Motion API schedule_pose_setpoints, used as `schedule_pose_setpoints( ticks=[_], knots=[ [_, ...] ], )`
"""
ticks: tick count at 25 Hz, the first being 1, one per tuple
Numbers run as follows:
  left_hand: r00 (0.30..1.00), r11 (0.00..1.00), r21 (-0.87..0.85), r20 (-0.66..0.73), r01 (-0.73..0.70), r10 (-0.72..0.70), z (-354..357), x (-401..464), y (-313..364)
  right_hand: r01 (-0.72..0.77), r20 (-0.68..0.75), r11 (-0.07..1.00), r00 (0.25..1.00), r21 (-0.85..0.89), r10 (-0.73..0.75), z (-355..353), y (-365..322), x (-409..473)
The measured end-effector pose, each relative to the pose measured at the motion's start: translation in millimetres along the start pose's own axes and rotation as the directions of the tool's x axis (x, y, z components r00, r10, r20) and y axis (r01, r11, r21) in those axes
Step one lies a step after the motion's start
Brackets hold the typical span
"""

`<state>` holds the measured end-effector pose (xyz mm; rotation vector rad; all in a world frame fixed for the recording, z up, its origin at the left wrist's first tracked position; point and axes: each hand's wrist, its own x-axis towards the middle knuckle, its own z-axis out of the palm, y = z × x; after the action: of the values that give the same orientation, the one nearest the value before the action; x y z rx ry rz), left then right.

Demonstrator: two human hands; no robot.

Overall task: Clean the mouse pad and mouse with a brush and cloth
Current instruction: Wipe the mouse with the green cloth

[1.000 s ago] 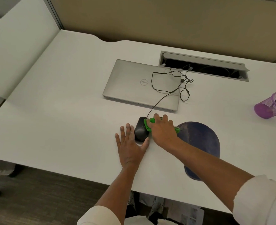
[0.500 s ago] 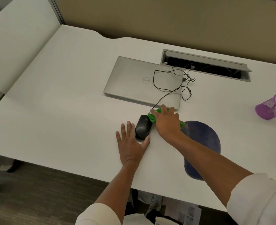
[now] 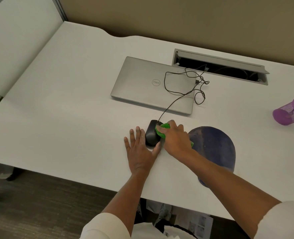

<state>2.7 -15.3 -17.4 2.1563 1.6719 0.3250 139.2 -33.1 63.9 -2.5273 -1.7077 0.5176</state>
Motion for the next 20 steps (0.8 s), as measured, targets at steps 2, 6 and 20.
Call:
schedule_pose_setpoints(
  ticks=[2, 6, 20],
  knots=[
    [1.0, 1.0, 0.0, 0.002, -0.003, 0.003, 0, 0, 0, -0.057, -0.006, 0.998, 0.998, -0.004, 0.057, -3, -3, 6],
    [1.0, 1.0, -0.001, 0.006, -0.01, 0.01, 0, 0, 0, -0.08, 0.039, 0.996, 0.996, -0.034, 0.082, -10, -8, 20],
    [1.0, 1.0, 0.004, 0.012, -0.015, 0.015, 0, -1, 0, 0.17, 0.105, 0.896, 0.985, -0.411, -0.139, -24, 4, 22]
  ],
)
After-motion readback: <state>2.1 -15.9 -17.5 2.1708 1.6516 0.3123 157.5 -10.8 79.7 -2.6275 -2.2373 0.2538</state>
